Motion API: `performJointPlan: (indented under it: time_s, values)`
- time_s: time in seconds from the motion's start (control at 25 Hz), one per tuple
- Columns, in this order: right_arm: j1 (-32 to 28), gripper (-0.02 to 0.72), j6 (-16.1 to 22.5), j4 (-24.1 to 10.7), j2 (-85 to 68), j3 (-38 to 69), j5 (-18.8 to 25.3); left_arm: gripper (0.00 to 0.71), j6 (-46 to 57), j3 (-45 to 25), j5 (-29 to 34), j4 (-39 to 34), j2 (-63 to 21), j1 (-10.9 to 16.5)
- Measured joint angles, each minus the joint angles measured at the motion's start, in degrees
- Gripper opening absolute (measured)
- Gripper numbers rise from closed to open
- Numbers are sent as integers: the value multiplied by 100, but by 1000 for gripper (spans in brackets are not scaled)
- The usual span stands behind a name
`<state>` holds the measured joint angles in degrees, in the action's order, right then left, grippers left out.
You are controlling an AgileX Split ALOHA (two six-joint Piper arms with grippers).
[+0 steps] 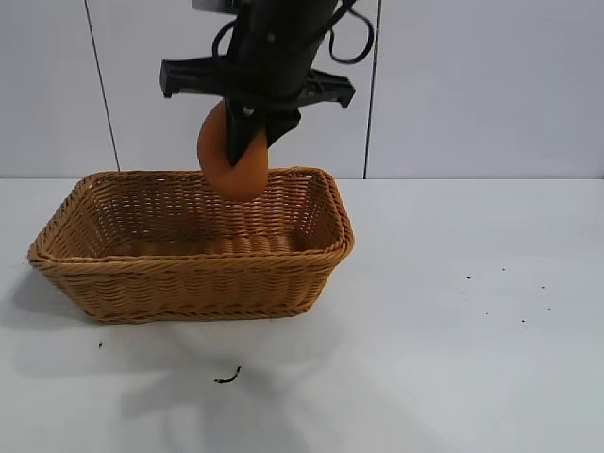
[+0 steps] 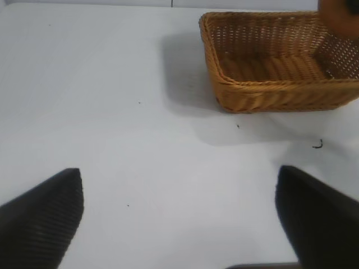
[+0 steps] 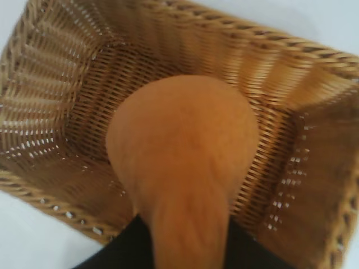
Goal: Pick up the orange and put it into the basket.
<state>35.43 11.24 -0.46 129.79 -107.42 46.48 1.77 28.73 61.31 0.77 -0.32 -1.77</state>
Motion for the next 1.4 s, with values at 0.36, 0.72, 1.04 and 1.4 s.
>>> performJointPlan:
  time_s: [0.36,0.72,1.04,1.4]
  values:
    - [-1,503,-6,-35,138,-6,-40,666,0,0,0,0,0,0]
    - [-13,625,-84,-83,138,-1108,1178,666,0,0,0,0,0,0]
    - [-773,625,-87,-326,138,-2071,2169,666,0,0,0,0,0,0]
    - [-2360,625,-152,-490,138,-2071,2311,666,0,0,0,0,0,0]
